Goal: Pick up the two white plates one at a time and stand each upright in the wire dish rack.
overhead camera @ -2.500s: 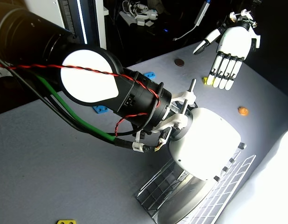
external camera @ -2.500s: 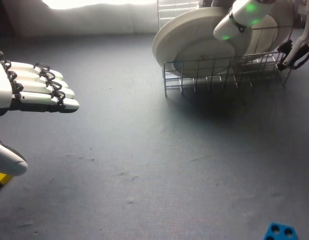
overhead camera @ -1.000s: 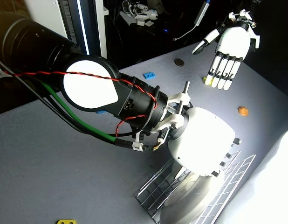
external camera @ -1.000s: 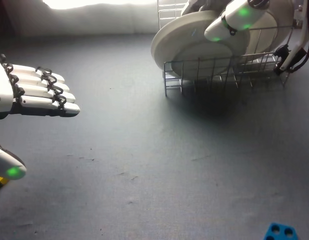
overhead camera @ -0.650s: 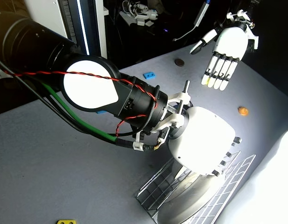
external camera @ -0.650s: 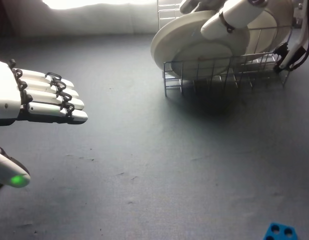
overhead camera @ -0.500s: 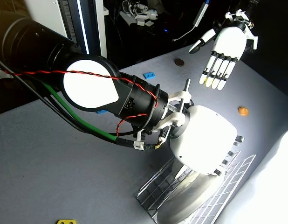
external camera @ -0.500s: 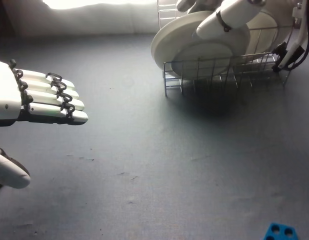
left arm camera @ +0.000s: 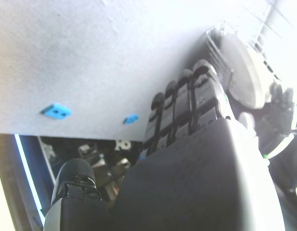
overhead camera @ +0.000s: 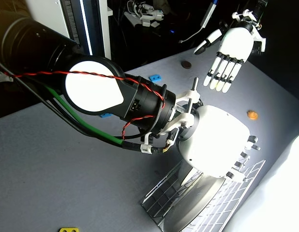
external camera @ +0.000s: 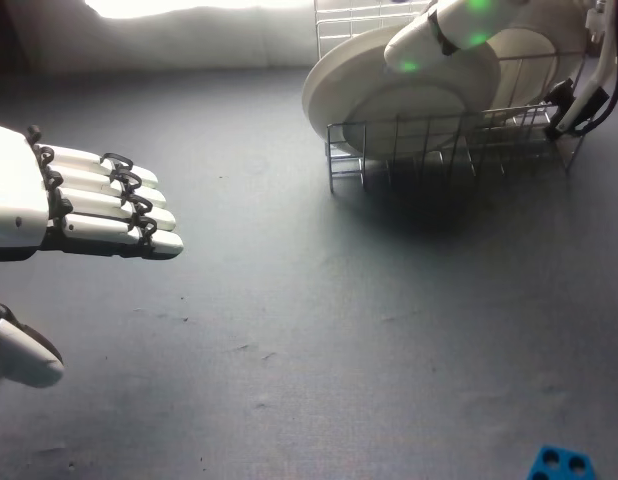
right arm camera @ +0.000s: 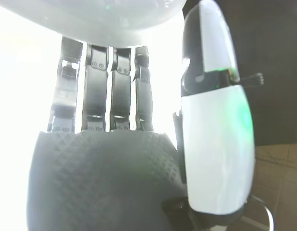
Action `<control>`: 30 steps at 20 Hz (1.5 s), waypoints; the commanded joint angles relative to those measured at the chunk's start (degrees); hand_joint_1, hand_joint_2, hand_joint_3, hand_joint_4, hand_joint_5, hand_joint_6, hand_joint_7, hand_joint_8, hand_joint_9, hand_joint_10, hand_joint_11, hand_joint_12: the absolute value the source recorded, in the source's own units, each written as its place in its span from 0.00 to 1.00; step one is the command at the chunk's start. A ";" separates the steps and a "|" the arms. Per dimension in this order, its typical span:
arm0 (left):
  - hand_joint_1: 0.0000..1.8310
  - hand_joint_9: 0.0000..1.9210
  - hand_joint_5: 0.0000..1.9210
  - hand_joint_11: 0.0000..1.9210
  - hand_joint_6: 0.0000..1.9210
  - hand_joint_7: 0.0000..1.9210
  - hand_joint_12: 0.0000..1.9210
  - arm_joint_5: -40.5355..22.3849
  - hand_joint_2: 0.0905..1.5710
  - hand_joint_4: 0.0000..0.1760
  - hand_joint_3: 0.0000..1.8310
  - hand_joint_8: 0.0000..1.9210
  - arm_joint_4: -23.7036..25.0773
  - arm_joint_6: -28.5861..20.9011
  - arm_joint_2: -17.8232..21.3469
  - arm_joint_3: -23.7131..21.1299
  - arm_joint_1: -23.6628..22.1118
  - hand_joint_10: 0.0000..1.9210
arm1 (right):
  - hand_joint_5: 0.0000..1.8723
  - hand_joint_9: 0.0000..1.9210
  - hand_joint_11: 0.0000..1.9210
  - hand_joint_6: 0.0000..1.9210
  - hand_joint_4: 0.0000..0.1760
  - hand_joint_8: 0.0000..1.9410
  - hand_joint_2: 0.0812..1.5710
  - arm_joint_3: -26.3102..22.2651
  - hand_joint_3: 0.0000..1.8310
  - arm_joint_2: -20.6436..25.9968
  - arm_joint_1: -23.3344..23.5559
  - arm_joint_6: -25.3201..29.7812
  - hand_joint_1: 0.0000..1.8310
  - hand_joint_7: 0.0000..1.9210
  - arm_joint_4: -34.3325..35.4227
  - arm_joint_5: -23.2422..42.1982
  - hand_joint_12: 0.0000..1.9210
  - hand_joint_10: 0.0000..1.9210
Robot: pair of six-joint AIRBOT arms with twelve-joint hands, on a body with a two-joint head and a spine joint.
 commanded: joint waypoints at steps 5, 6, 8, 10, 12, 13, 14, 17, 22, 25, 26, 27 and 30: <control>0.00 0.00 0.02 0.00 0.00 0.02 0.00 -1.23 0.67 0.00 0.00 0.00 -3.48 0.47 0.46 -0.50 -1.06 0.00 | 0.20 0.21 0.00 0.00 0.00 0.00 0.53 0.20 0.00 0.80 1.28 -2.34 0.60 0.22 4.46 8.41 0.57 0.00; 0.00 0.00 0.02 0.00 0.00 0.02 0.00 -1.29 0.67 0.00 0.00 0.00 -3.48 0.50 0.46 -0.56 -1.19 0.00 | 0.15 0.17 0.00 0.00 0.00 0.00 0.54 0.21 0.00 1.05 1.30 -2.80 0.55 0.18 5.39 10.19 0.51 0.00; 0.00 0.00 0.02 0.00 0.00 0.02 0.00 -1.33 0.68 0.00 0.00 0.00 -3.48 0.51 0.52 -0.75 -1.25 0.00 | 0.14 0.16 0.00 0.00 0.00 0.00 0.54 0.19 0.00 1.43 1.89 -2.81 0.53 0.17 5.41 12.59 0.49 0.00; 0.00 0.00 0.02 0.00 0.00 0.02 0.00 -1.43 0.68 0.00 0.00 0.00 -3.48 0.51 0.56 -1.01 -1.36 0.00 | 0.13 0.13 0.00 0.00 0.00 0.00 0.51 0.18 0.00 2.06 2.26 -2.88 0.54 0.14 5.40 16.20 0.43 0.00; 0.00 0.00 0.02 0.00 0.00 0.02 0.00 -1.54 0.67 0.00 0.00 0.00 -3.48 0.51 0.65 -1.38 -1.54 0.00 | 0.11 0.11 0.00 0.00 0.00 0.00 0.50 -0.12 0.00 2.87 2.53 -4.44 0.53 0.12 5.38 20.66 0.38 0.00; 0.00 0.00 0.02 0.00 0.00 0.03 0.00 -1.57 0.67 0.00 0.00 0.00 -3.48 0.51 0.67 -1.65 -1.82 0.00 | 0.11 0.11 0.00 0.00 0.00 0.00 0.49 -0.60 0.00 3.47 2.79 -5.64 0.52 0.12 5.36 22.02 0.36 0.00; 0.00 0.00 0.02 0.00 0.00 0.02 0.00 -1.58 0.68 0.00 0.00 0.00 -3.48 0.51 0.68 -1.89 -2.07 0.00 | 0.10 0.10 0.00 0.00 0.00 0.00 0.49 -0.97 0.00 3.84 2.90 -6.50 0.52 0.11 5.32 22.91 0.34 0.00; 0.00 0.00 0.02 0.00 0.00 0.02 0.00 -1.58 0.67 0.00 0.00 0.00 -3.10 0.50 0.68 -2.95 -3.60 0.00 | 0.08 0.08 0.00 0.00 0.00 0.00 0.48 -2.94 0.00 5.57 3.49 -10.14 0.53 0.08 3.75 25.30 0.30 0.00; 0.00 0.00 0.01 0.00 0.00 0.01 0.00 -1.24 0.67 0.00 0.00 0.00 0.44 0.50 0.84 -5.18 -5.05 0.00 | 0.03 0.04 0.00 0.00 0.00 0.00 0.44 -6.09 0.00 9.02 5.03 -12.91 0.56 0.03 -2.93 28.64 0.14 0.00; 0.00 0.00 0.02 0.00 0.00 0.01 0.00 -0.81 0.67 0.00 0.00 0.00 0.95 0.50 1.00 -6.05 -5.11 0.00 | 0.05 0.05 0.00 0.00 0.00 0.00 0.46 -6.33 0.00 10.46 5.91 -14.35 0.54 0.05 -6.04 31.54 0.21 0.00; 0.00 0.00 0.01 0.00 0.00 0.01 0.00 -0.81 0.67 0.00 0.00 0.00 1.00 0.51 1.00 -6.18 -5.11 0.00 | 0.06 0.06 0.00 0.01 0.00 0.01 0.48 -6.40 0.01 11.01 6.09 -14.76 0.52 0.07 -6.90 33.91 0.25 0.01; 0.00 0.00 0.02 0.00 0.00 0.02 0.00 -0.79 0.68 0.00 0.00 0.00 1.09 0.62 0.97 -6.21 -5.10 0.00 | 0.07 0.09 0.00 0.01 0.00 0.01 0.50 -6.50 0.01 11.33 6.32 -14.78 0.52 0.10 -8.28 35.84 0.29 0.01; 0.00 0.02 0.03 0.00 0.01 0.04 0.00 -0.16 0.68 0.00 0.00 0.01 1.44 0.97 0.63 -6.42 -5.11 0.01 | 0.11 0.13 0.00 0.01 0.00 0.01 0.54 -8.86 0.01 12.99 6.78 -18.05 0.56 0.15 -14.44 37.27 0.38 0.01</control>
